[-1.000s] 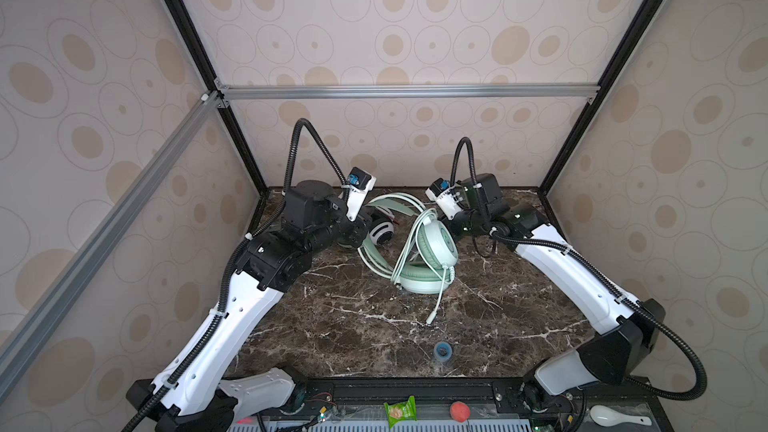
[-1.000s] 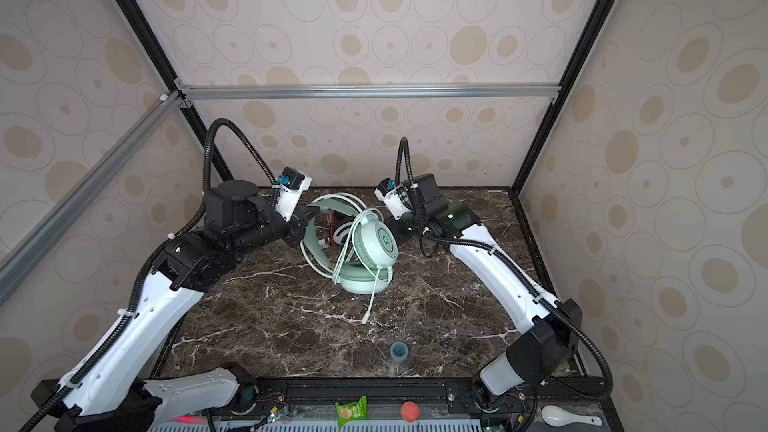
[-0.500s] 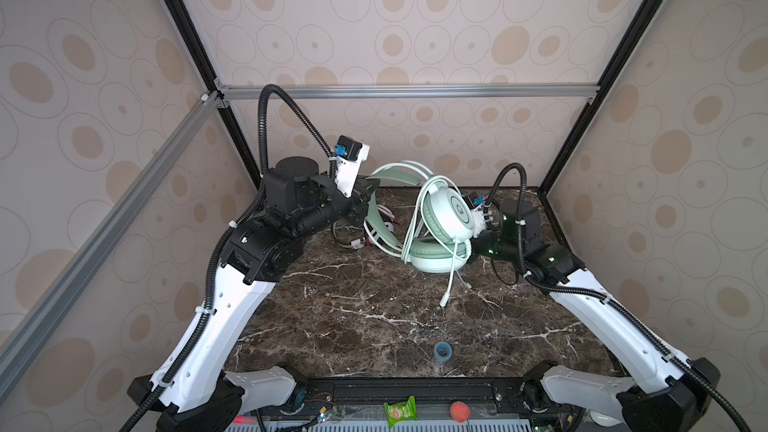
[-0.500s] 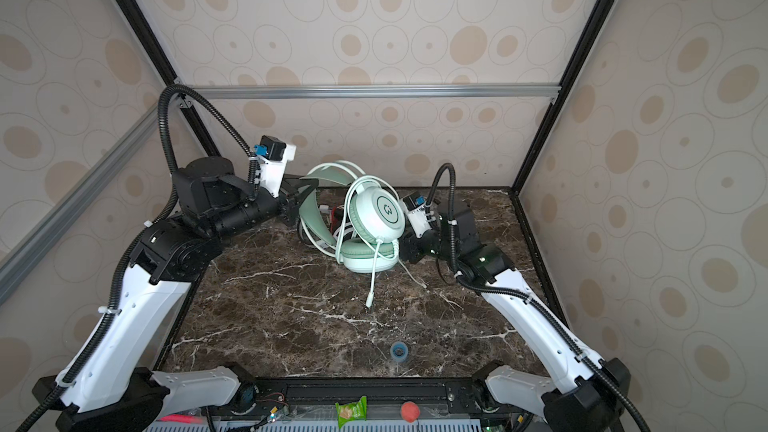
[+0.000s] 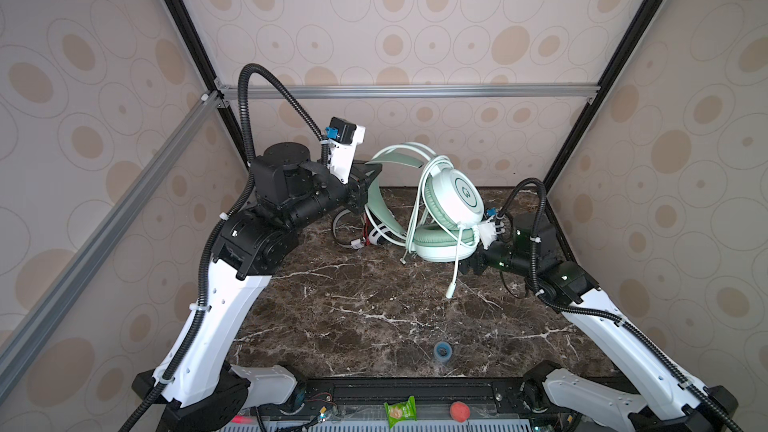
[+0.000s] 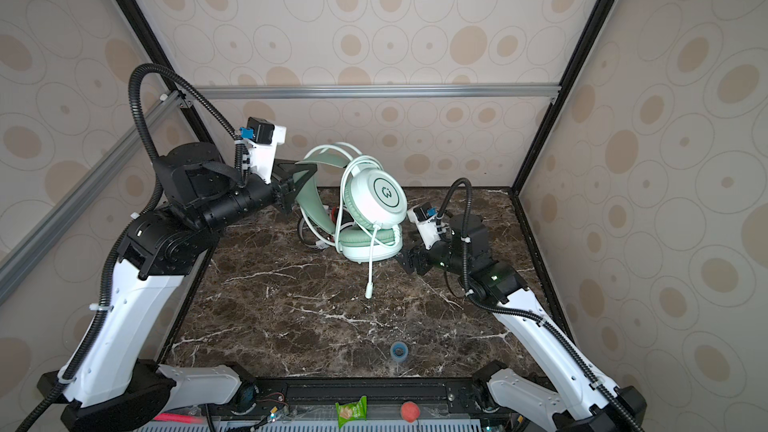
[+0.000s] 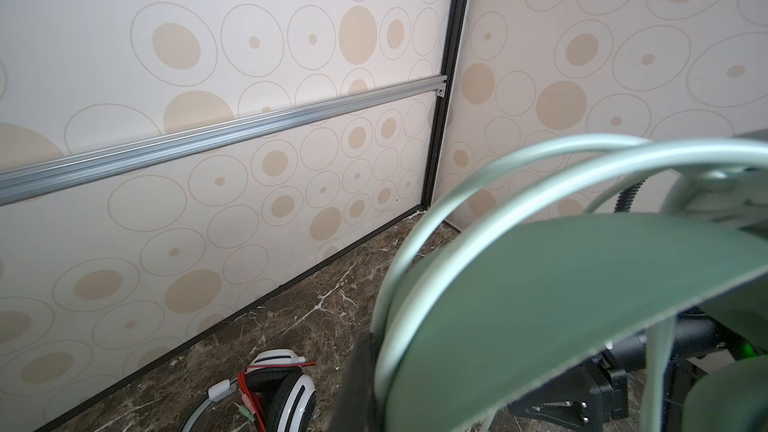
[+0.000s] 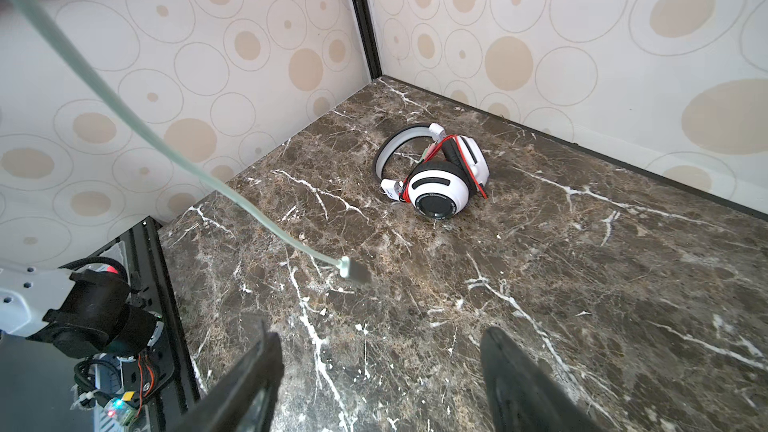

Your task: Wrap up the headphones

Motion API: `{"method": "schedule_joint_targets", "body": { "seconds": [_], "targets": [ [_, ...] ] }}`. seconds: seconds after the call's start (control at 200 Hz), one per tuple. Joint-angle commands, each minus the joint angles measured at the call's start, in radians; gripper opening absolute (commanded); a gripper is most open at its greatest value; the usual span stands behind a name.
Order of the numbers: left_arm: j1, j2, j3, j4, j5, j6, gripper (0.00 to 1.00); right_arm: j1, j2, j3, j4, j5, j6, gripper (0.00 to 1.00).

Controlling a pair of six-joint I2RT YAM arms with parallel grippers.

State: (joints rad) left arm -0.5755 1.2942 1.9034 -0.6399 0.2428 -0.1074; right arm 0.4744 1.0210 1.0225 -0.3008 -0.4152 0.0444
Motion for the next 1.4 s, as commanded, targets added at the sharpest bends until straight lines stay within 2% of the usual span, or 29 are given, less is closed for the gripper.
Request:
{"method": "schedule_joint_targets", "body": {
  "seconds": [0.0,0.255,0.565,1.11,1.395],
  "targets": [
    [-0.006,-0.012,0.06,0.062,0.027,-0.064,0.0,-0.006,-0.001,-0.004,0.011,-0.032,0.008,0.77],
    [-0.006,0.008,0.109,0.049,0.037,-0.067,0.0,0.001,0.0,-0.021,0.047,-0.136,0.07,0.77],
    [-0.007,0.019,0.109,0.077,0.069,-0.079,0.0,0.028,-0.078,-0.042,0.046,-0.126,0.09,0.79],
    [-0.006,0.02,0.118,0.112,0.068,-0.095,0.0,0.04,0.018,-0.018,0.119,-0.175,0.087,0.78],
    [-0.007,0.042,0.142,0.145,0.075,-0.112,0.0,0.041,0.099,-0.007,0.182,-0.15,0.065,0.77]
  ]
}}
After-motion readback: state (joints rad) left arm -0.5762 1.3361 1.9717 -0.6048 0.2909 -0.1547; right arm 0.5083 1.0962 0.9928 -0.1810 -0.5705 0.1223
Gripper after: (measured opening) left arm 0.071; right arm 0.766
